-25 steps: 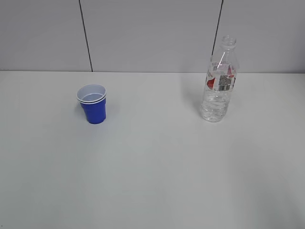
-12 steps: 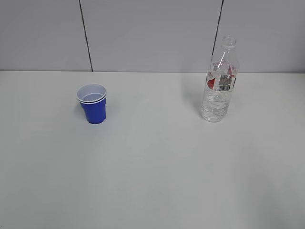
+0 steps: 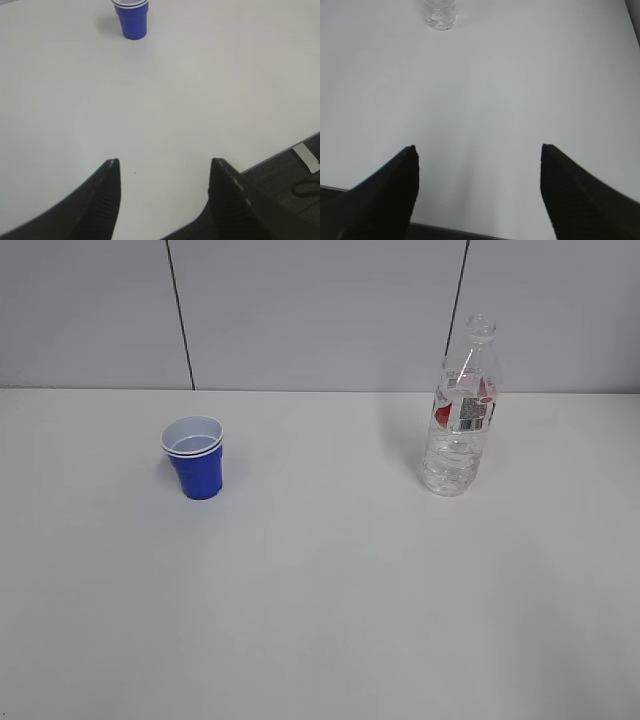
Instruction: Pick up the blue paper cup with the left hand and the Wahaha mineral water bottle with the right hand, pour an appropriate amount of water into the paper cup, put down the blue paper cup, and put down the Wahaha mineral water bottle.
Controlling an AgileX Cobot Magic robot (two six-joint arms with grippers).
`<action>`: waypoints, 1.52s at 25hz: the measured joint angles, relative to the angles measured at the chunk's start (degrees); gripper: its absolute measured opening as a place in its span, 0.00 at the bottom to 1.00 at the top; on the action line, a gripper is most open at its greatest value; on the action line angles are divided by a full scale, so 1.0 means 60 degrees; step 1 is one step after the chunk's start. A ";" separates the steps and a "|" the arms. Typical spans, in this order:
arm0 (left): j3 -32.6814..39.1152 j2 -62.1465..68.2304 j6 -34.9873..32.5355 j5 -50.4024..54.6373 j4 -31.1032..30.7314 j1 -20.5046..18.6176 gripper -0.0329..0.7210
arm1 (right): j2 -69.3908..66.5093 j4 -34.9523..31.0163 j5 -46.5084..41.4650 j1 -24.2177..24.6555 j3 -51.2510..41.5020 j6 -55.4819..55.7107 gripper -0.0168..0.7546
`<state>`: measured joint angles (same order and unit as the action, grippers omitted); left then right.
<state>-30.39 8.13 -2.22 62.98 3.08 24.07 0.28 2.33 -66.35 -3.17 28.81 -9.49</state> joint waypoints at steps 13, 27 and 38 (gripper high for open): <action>0.0000 0.0000 0.0000 0.0000 0.0006 0.0000 0.60 | 0.0000 0.0000 0.0000 0.0000 0.0000 -0.0020 0.76; 0.0000 -0.1191 0.0000 0.0017 0.0022 -0.1868 0.58 | 0.0000 0.0000 0.0000 0.0566 0.0000 -0.0020 0.76; 0.0000 -0.1208 0.0000 -0.0001 0.0022 -0.2846 0.58 | 0.0108 0.0000 0.0021 0.1561 0.0000 -0.0020 0.76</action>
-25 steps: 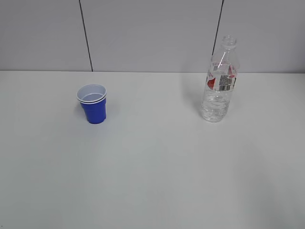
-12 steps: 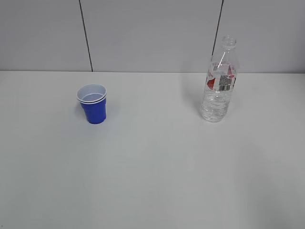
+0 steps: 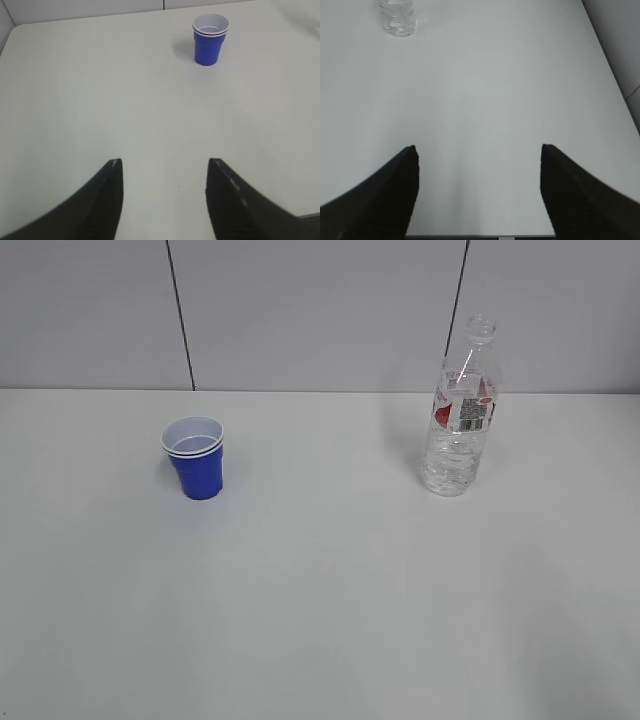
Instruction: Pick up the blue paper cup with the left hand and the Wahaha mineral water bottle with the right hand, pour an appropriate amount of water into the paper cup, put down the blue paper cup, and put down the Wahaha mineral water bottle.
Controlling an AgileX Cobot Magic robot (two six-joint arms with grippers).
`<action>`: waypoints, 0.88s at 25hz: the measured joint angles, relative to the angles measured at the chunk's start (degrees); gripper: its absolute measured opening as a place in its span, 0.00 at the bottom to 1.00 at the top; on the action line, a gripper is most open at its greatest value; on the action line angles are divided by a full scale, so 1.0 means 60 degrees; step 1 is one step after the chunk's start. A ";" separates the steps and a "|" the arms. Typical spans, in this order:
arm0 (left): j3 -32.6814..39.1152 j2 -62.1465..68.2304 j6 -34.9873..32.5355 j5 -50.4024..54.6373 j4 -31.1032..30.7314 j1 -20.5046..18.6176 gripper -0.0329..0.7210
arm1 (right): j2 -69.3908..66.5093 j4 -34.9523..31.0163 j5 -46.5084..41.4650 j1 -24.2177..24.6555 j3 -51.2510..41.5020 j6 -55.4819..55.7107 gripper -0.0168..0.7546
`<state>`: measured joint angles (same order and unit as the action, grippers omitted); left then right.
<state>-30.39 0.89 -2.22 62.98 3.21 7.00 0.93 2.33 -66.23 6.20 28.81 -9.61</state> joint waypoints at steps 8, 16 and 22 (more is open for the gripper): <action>0.0000 0.0000 0.0000 0.0000 0.0000 0.0000 0.58 | 0.0000 0.0000 0.0000 -0.0042 0.0000 0.0000 0.76; 0.0000 0.0000 0.0000 0.0000 0.0000 -0.0260 0.58 | 0.0000 0.0000 0.0000 -0.0231 0.0000 0.0000 0.76; 0.0000 0.0000 0.0000 0.0000 0.0000 -0.0348 0.55 | 0.0000 0.0000 0.0000 -0.0466 0.0000 0.0000 0.76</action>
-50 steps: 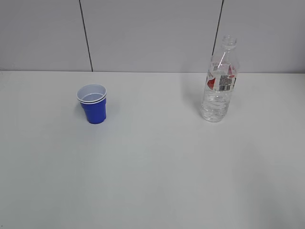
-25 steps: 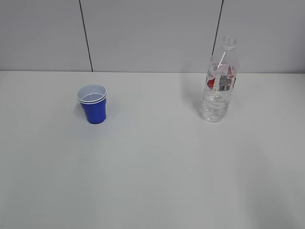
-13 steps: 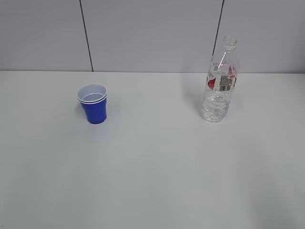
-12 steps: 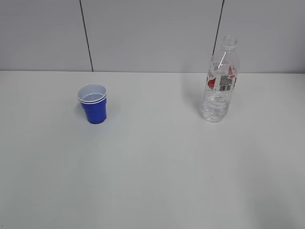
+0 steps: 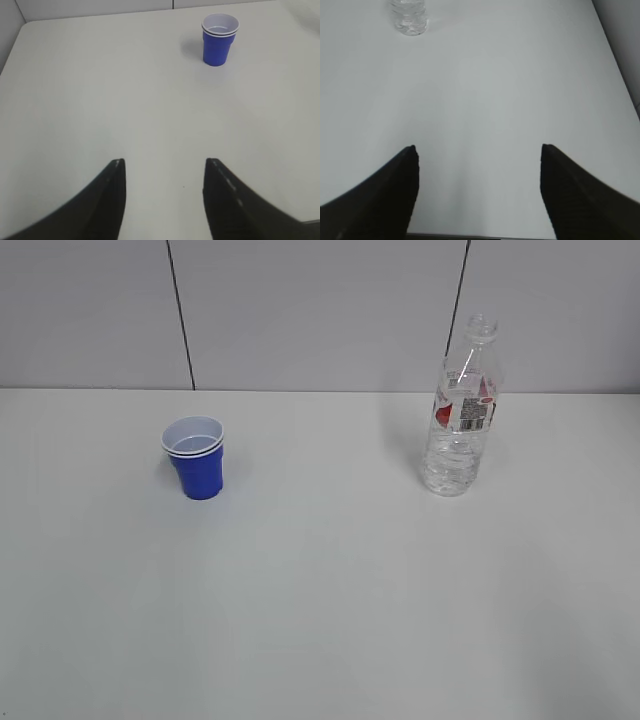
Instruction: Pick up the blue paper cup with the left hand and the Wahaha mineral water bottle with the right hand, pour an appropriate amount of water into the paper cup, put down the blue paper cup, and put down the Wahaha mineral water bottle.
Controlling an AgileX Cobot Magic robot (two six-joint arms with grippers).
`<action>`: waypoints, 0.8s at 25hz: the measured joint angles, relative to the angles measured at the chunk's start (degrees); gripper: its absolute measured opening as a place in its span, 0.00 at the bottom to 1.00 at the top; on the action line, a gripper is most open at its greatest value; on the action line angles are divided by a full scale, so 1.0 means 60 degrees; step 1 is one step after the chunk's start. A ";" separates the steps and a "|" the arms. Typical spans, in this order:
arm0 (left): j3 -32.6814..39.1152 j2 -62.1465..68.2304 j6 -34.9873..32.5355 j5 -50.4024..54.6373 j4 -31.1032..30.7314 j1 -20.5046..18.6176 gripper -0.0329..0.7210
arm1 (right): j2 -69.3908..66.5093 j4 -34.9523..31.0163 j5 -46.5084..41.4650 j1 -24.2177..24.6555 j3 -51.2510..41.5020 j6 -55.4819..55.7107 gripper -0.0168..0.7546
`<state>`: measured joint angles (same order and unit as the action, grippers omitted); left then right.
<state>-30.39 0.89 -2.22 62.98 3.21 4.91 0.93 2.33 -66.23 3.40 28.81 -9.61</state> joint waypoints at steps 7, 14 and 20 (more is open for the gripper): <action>0.0000 0.0000 0.0000 0.0000 0.0000 0.0000 0.53 | 0.0000 0.0000 0.0000 0.0000 0.0000 0.0000 0.76; 0.0000 0.0000 0.0000 0.0000 0.0000 0.0000 0.51 | 0.0000 0.0017 0.0000 0.0000 0.0000 0.0000 0.76; 0.0000 0.0000 0.0000 0.0000 0.0000 0.0000 0.51 | 0.0000 0.0017 0.0000 0.0000 0.0000 0.0000 0.76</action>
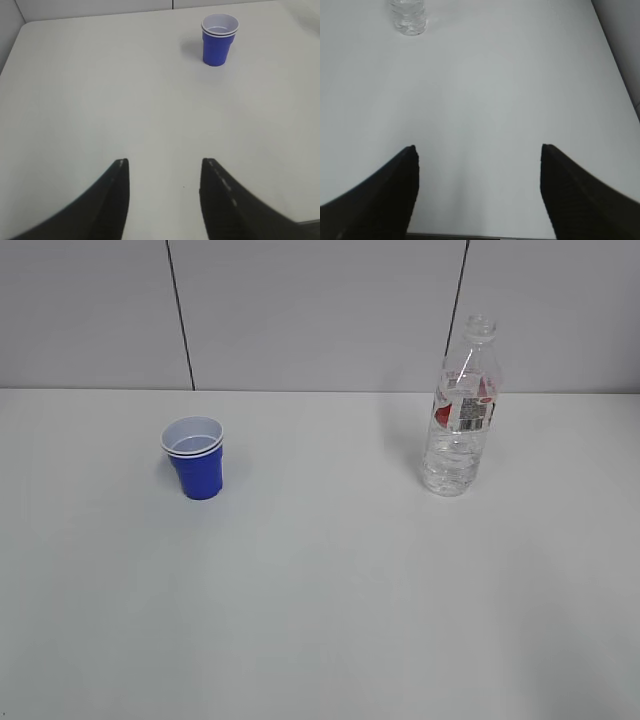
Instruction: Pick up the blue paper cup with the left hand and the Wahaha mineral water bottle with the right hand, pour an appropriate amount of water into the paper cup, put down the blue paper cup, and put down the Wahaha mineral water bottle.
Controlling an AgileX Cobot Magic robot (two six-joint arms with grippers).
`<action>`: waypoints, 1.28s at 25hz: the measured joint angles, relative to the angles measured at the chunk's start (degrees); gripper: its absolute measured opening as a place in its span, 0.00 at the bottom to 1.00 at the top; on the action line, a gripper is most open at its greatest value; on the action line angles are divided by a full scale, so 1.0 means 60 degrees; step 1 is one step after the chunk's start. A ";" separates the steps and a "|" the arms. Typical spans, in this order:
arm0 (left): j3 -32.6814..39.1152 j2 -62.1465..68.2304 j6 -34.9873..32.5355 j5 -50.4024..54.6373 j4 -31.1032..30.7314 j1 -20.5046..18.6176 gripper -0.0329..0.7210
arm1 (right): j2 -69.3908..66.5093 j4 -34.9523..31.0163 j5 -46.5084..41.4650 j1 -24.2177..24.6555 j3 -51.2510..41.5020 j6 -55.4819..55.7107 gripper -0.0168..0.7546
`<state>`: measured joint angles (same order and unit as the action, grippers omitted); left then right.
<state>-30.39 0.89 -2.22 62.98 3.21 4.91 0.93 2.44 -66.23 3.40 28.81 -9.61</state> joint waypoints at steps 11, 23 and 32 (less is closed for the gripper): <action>0.0000 0.0000 0.0000 0.0000 0.0000 0.0000 0.49 | 0.0000 0.0000 0.0002 0.0000 0.0000 0.0000 0.76; 0.0000 0.0000 0.0000 0.0000 0.0000 0.0000 0.48 | 0.0000 0.0016 0.0002 0.0000 0.0000 0.0000 0.76; 0.0000 0.0000 0.0000 0.0000 0.0000 0.0000 0.48 | 0.0000 0.0016 0.0002 0.0000 0.0000 0.0000 0.76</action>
<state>-30.39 0.89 -2.22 62.98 3.21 4.91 0.93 2.53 -66.22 3.40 28.81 -9.61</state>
